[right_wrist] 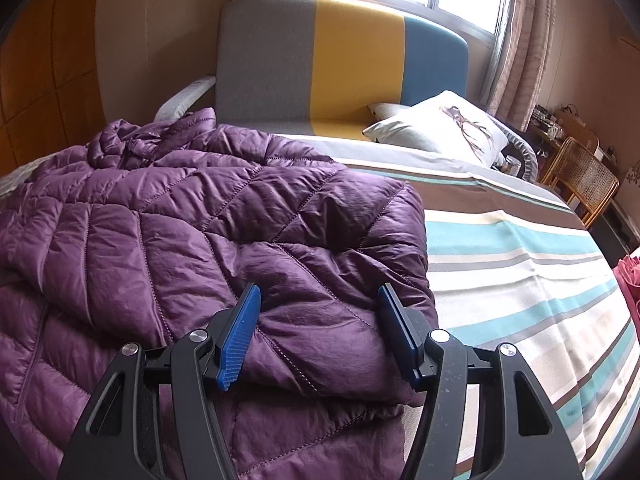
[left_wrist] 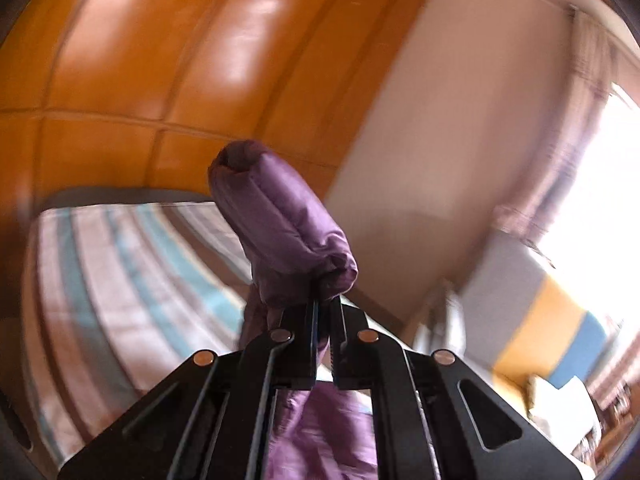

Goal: Fold large clothes
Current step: 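Lift the sleeve with the left tool and fold it across the jacket body, then open the left tool to release the folded sleeve onto the jacket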

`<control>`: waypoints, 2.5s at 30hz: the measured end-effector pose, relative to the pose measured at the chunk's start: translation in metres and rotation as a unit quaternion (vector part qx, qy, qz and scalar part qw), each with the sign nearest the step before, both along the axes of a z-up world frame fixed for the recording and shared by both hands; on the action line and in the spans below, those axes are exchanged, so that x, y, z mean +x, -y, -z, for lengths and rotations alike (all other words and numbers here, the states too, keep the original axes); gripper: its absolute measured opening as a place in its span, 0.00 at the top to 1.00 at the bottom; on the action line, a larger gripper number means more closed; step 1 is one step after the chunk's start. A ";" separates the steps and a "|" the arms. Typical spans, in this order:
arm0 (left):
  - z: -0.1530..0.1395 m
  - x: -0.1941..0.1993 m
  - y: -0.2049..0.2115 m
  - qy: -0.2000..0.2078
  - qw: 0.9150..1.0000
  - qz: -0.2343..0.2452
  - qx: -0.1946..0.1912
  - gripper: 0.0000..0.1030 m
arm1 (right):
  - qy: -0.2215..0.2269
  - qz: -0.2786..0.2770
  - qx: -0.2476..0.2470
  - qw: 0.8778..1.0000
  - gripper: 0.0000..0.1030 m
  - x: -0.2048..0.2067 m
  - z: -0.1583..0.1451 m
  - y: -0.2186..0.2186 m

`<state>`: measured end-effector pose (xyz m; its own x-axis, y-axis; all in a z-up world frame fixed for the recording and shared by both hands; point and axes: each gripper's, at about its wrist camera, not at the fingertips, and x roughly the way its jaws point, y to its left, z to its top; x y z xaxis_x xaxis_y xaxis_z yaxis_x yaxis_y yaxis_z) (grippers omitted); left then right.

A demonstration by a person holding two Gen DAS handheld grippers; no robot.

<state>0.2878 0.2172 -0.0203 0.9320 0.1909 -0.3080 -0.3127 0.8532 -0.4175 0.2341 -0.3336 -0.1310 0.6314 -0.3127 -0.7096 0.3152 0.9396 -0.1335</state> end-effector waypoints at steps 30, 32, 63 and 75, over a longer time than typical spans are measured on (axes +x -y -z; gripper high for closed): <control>0.063 0.005 0.336 -0.110 0.923 0.344 0.133 0.96 | 0.014 0.057 0.004 0.998 0.42 -0.007 0.002 0.013; 0.068 0.006 0.346 -0.117 0.916 0.359 0.134 0.96 | 0.013 0.057 0.004 0.998 0.42 -0.006 0.003 0.013; 0.070 -0.014 0.239 -0.150 0.925 0.342 0.066 0.35 | 0.058 0.018 0.039 0.997 0.38 -0.024 -0.033 0.008; 0.103 0.040 0.200 -0.233 0.916 0.289 0.154 0.61 | 0.017 -0.119 0.084 0.989 0.38 0.017 -0.039 -0.078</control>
<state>0.3277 0.0175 -0.1229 0.6852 -0.1484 -0.7131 0.1456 0.9872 -0.0655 0.2511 -0.2554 -0.0920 0.6975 -0.0306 -0.7159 0.0834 0.9958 0.0387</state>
